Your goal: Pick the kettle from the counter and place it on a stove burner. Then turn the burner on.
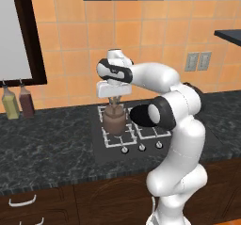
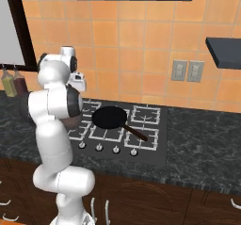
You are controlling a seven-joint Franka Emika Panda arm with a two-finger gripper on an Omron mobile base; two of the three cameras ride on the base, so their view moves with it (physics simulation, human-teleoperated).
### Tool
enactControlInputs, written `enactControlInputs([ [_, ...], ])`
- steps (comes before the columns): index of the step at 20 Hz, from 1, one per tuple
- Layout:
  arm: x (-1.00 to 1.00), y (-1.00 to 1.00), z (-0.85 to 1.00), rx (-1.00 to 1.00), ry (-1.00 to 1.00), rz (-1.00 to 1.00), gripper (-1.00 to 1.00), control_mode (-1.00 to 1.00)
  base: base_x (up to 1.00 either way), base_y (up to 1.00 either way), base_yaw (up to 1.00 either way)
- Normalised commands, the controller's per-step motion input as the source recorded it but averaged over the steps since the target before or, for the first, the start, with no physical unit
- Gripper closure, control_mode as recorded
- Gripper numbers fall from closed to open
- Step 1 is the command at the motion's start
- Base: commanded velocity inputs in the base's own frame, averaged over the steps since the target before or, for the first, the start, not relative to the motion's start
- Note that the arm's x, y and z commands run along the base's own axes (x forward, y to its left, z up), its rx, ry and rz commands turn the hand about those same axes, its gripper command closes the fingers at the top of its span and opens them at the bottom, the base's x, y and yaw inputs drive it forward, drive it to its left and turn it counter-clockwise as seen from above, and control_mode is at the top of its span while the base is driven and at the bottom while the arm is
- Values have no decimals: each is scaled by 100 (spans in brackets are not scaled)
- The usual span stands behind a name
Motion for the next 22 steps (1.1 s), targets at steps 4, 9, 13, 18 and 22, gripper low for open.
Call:
enactControlInputs([
  [4, 43, 0, -3, 0, 3, 0, 100, -100, 0, 0, 0],
  [9, 23, -2, 0, 0, 1, 0, 100, -100, 0, 0, 0],
  [13, 43, 0, 0, 0, 0, 0, 100, -100, 0, 0, 0],
  [18, 59, 0, 0, 0, 0, 0, 100, -100, 0, 0, 0],
  [22, 40, 0, 0, 0, -4, 0, 100, -100, 0, 0, 0],
])
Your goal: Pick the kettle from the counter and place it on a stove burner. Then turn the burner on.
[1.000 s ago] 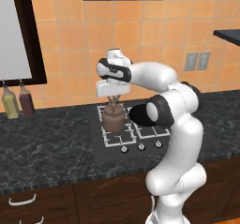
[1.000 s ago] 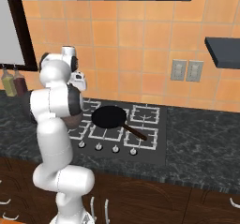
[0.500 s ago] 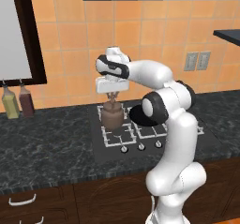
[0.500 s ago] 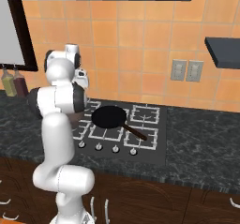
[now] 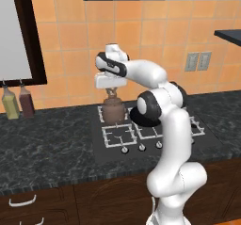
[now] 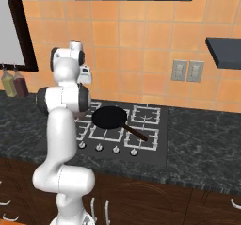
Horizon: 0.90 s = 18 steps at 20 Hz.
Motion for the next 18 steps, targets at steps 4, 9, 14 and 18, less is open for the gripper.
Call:
enactControlInputs([
  [4, 5, 0, 8, 0, -10, 0, 100, -100, 0, 0, 0],
  [9, 6, -1, 7, 0, -10, 0, 100, -100, 0, 0, 0],
  [14, 0, -10, 6, 0, -7, 1, 100, -100, 0, 0, 0],
  [18, 1, -20, 0, 0, 0, 3, 100, -100, 0, 0, 0],
])
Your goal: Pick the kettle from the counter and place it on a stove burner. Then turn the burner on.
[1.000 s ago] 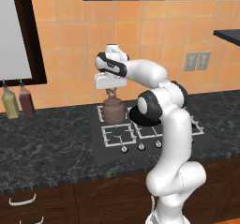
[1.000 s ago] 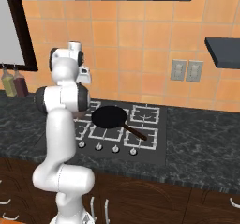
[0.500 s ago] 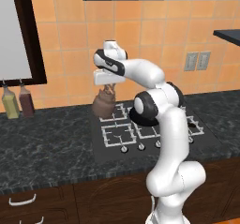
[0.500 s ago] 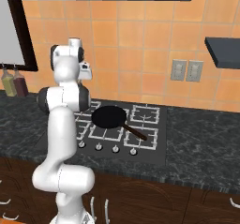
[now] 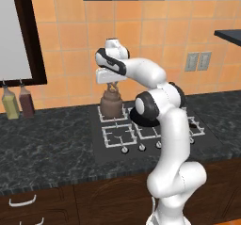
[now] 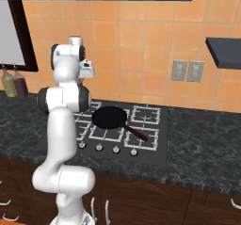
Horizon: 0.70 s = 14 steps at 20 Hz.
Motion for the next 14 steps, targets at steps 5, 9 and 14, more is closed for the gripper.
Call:
enactControlInputs([
  [5, 14, -19, 0, 0, -9, 4, 100, -100, 0, 0, 0],
  [9, 27, -5, 0, 0, -10, 4, 100, -100, 0, 0, 0],
  [14, 16, 0, -2, 0, -5, 0, 100, -100, 0, 0, 0],
])
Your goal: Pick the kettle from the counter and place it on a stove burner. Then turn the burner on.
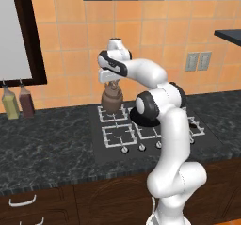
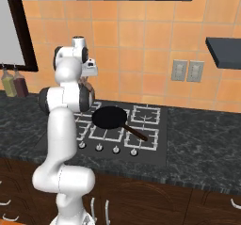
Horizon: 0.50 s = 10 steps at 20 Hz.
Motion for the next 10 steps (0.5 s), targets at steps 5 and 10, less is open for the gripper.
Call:
enactControlInputs([
  [5, 6, 0, -30, 0, 1, 0, 100, -100, 0, 0, 0],
  [10, 0, 0, -41, 1, 6, 0, 100, -100, 0, 0, 0],
])
